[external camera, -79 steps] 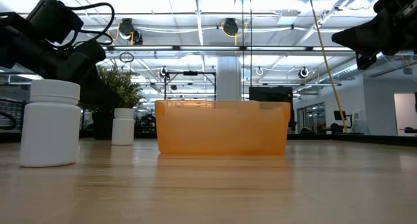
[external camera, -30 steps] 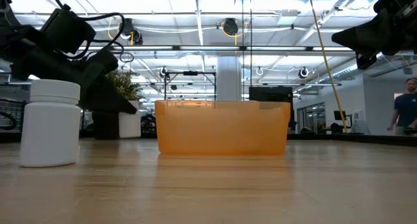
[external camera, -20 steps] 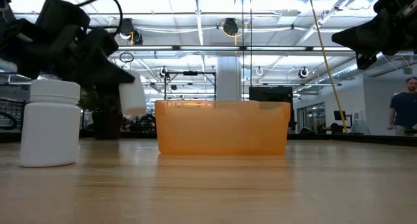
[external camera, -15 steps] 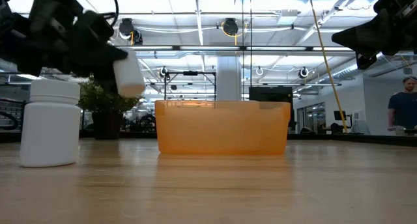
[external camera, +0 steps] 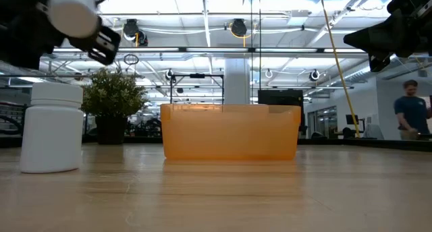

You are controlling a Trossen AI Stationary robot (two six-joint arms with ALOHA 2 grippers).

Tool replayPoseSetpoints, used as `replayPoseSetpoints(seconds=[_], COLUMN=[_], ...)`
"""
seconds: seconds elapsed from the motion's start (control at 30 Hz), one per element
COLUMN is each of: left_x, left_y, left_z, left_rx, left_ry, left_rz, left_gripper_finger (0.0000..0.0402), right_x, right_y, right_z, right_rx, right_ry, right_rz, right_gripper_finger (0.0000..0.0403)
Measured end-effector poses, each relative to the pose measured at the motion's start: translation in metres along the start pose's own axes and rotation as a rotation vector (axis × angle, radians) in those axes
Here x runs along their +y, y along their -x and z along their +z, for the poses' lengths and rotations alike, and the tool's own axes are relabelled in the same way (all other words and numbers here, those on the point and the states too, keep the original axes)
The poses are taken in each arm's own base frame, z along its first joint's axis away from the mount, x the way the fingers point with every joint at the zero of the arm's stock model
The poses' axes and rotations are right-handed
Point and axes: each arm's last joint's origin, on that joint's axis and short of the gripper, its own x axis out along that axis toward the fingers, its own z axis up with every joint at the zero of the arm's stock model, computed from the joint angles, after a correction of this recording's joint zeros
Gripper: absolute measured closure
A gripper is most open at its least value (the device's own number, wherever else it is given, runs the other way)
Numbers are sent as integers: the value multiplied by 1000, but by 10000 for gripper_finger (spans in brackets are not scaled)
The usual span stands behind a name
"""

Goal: Pick and place pill bottles into a basket
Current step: Put the white medicine bottle into the orange bin

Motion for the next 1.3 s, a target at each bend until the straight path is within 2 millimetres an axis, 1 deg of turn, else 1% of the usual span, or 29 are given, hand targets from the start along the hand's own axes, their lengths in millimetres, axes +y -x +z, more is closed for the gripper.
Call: replayPoseSetpoints(seconds=[0.13,0.3,0.43,0.53,0.6,0.77,0.83,0.93,1.07,1.3], left_x=[-11,-28,-40,-45,-48,-55,-57,-57,-51,-26], left_y=[-3,-5,-6,-5,-5,-3,-3,-4,-6,-9], left_z=[2,5,5,3,2,-1,-3,-3,-1,1], left_rx=[-16,-28,-27,-8,5,49,67,59,21,-37], left_ry=[-37,-114,-158,-173,-175,-174,-162,-164,-169,-119], left_rz=[-131,-382,-560,-653,-711,-874,-903,-881,-721,-199], left_gripper_finger=[223,205,212,223,223,206,204,211,222,200], right_x=[0,0,0,0,0,0,0,0,0,0], right_y=[0,0,0,0,0,0,0,0,0,0], right_z=[0,0,0,0,0,0,0,0,0,0], right_rx=[0,0,0,0,0,0,0,0,0,0], right_ry=[0,0,0,0,0,0,0,0,0,0], right_rz=[0,0,0,0,0,0,0,0,0,0], right_gripper_finger=[403,403,403,403,403,403,403,403,403,403])
